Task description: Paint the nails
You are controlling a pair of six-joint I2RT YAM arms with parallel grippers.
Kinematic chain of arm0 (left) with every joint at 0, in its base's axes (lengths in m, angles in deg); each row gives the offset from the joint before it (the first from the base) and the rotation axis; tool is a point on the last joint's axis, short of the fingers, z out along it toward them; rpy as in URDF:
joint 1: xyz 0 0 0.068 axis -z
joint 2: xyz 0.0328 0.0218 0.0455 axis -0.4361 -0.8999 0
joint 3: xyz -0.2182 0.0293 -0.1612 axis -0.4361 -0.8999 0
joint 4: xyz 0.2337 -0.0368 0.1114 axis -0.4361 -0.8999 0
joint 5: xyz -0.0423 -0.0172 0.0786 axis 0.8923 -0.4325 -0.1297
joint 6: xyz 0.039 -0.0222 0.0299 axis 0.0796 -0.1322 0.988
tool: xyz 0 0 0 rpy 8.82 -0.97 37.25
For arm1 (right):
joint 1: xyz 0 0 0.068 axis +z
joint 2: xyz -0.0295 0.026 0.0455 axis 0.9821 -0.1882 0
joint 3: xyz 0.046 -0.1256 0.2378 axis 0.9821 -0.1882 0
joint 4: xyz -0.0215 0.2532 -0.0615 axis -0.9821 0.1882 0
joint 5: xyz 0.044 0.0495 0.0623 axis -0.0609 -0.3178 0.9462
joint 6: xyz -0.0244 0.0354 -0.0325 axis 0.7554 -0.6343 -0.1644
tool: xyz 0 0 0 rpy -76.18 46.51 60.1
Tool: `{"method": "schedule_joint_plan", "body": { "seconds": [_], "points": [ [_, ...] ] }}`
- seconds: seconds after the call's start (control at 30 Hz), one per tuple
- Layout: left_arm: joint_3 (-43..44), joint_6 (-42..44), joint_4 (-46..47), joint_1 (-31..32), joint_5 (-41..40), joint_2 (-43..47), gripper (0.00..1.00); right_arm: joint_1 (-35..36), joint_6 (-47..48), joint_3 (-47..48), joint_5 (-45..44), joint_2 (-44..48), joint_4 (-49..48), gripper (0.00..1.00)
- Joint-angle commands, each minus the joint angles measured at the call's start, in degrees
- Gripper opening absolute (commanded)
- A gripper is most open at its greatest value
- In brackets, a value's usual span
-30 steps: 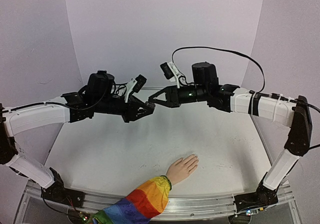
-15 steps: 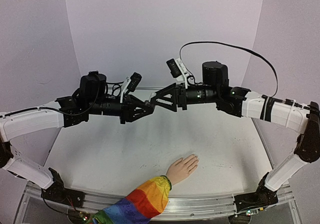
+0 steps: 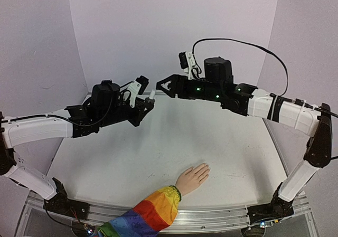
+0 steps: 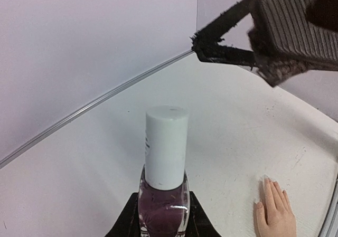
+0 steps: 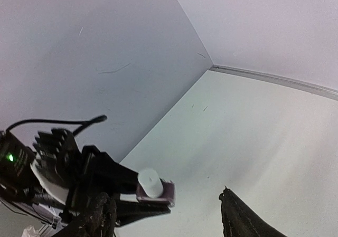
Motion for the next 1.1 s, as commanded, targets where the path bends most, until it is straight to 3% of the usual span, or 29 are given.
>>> {"method": "schedule_joint_plan", "body": {
  "seconds": [0.0,0.13,0.33,0.4,0.6,0.8,0.93,1.0,1.03,1.07],
  "points": [
    [3.4,1.4,3.8,0.5,-2.9,-1.1,0.00,2.0,-3.5,6.5,-4.3,-3.9,-0.5,0.64],
    [3.7,0.9,3.8,0.8,-2.9,-1.6,0.00,2.7,-5.3,9.0,-4.7,-6.7,-0.2,0.52],
    [4.3,0.2,3.7,1.1,-2.8,-2.6,0.00,3.7,-6.4,10.1,-5.5,-8.9,-0.2,0.44],
    [4.5,0.2,3.8,1.2,-2.8,-2.8,0.00,3.8,-6.5,10.6,-5.3,-9.4,-0.2,0.33],
    [4.8,0.3,3.8,1.2,-2.5,-2.8,0.00,3.9,-6.7,11.3,-4.9,-10.7,-0.3,0.26],
    [4.7,-1.1,3.7,1.2,0.1,-2.1,0.00,3.9,-6.2,9.6,-3.4,-10.2,-2.5,0.03],
    [4.5,-1.0,3.7,1.1,6.6,-1.6,0.00,3.4,-4.4,7.0,0.1,-8.9,-5.1,0.00],
    [4.3,-0.9,3.8,0.9,12.0,-1.2,0.00,2.9,-0.1,5.7,6.9,-7.8,-7.2,0.00],
    [4.1,-1.1,3.7,0.3,16.7,-0.8,0.00,2.4,4.8,4.8,12.6,-7.0,-8.7,0.00],
    [4.0,-2.1,3.8,-1.7,27.8,-0.3,0.00,1.7,9.3,3.2,21.9,-6.0,-11.3,0.00]
  ]
}}
